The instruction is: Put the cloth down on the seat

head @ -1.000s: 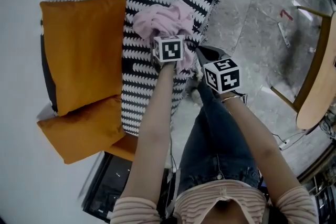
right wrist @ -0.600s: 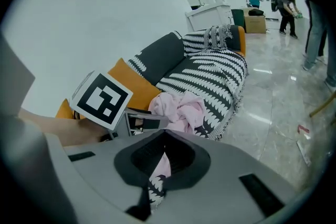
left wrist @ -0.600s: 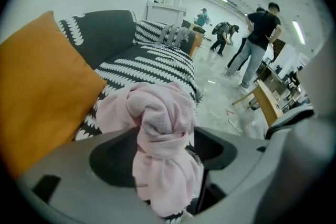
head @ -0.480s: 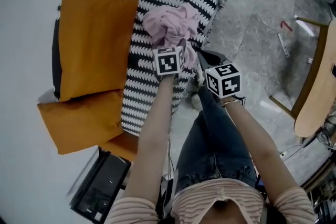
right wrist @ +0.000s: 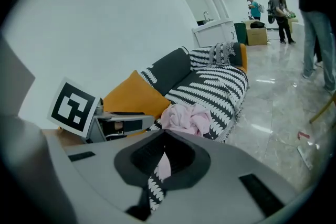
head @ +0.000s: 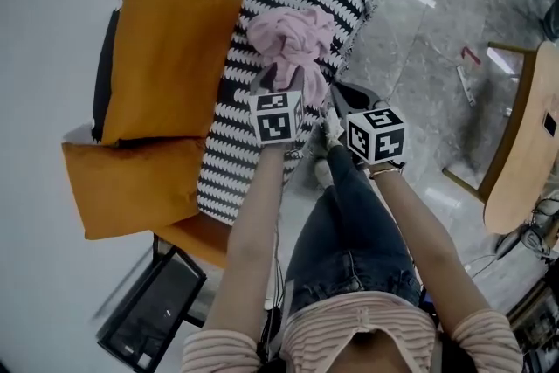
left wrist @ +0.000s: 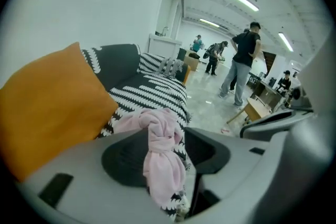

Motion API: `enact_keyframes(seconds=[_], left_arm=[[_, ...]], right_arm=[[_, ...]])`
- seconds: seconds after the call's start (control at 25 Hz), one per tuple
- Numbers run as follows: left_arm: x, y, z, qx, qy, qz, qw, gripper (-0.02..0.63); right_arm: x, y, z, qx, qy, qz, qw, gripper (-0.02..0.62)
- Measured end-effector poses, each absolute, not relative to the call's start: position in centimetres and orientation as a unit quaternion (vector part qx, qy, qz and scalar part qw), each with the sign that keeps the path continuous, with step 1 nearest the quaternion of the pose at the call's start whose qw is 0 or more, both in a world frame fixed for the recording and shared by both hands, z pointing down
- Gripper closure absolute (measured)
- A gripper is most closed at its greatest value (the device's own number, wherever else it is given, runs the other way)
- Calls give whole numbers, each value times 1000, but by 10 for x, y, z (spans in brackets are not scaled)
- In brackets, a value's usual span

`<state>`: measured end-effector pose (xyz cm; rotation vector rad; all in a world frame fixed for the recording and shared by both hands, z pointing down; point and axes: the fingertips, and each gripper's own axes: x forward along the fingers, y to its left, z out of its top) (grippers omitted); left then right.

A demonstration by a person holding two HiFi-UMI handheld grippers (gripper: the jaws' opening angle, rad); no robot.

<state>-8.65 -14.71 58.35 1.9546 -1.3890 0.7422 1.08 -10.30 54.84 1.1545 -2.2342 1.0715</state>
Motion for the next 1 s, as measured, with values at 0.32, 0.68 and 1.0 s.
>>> enact_keyframes(seconds=[0.32,0.68,1.0], left_arm=[[-96,-119,524,754,-553,220,278,537],[-115,-74,460,772,-559,145,266,594],[-118,-31,399,798,-548,100,231,594]], right_arm=[[5,-79,502,414,-818,360,171,586],[-3,-48,444,405,-845,327,119,586],[-17,-17,392,393,-871,282,85,587]])
